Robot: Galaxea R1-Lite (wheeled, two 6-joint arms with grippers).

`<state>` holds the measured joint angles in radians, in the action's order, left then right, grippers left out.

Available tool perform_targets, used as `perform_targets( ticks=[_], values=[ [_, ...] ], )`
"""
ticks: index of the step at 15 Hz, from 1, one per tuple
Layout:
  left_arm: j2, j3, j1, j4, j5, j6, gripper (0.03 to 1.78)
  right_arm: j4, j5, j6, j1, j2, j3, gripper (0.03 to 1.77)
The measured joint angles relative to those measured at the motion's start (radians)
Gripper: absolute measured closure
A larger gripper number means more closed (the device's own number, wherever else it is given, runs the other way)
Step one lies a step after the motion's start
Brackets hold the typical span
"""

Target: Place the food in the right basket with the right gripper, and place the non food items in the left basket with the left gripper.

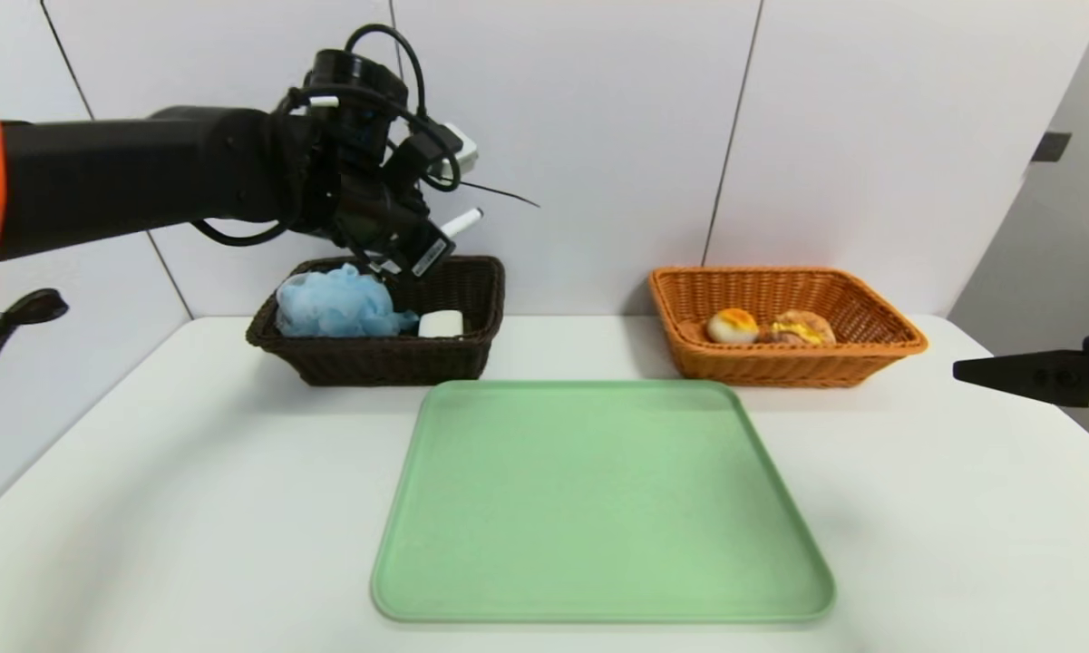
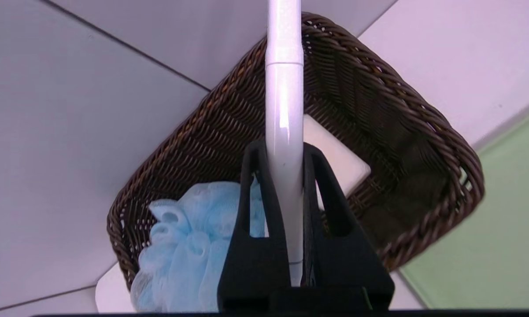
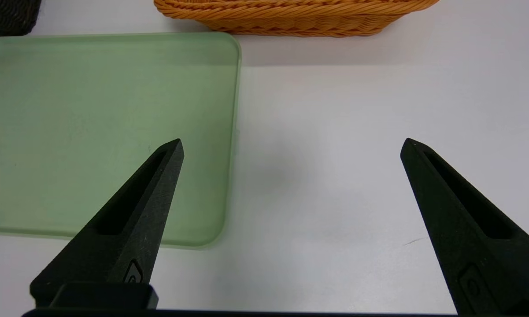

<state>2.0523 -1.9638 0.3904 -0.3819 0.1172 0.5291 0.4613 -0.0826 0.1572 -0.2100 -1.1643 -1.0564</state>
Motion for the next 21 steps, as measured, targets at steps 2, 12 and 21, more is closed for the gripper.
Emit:
perform_targets(
  ticks=[2,12,21],
  values=[
    [0.052,0.0,-0.014,0.05,-0.001,0.002,1.65,0.0,-0.001,0.001,0.0,0.0,0.003,0.1],
    [0.157,-0.005,-0.05,0.061,0.001,-0.014,0.95,-0.001,-0.003,0.002,0.0,0.0,0.012,0.1],
    [-0.051,0.002,-0.05,-0.032,0.003,-0.304,0.37,-0.002,-0.006,0.004,0.002,0.029,0.002,0.1]
  ],
)
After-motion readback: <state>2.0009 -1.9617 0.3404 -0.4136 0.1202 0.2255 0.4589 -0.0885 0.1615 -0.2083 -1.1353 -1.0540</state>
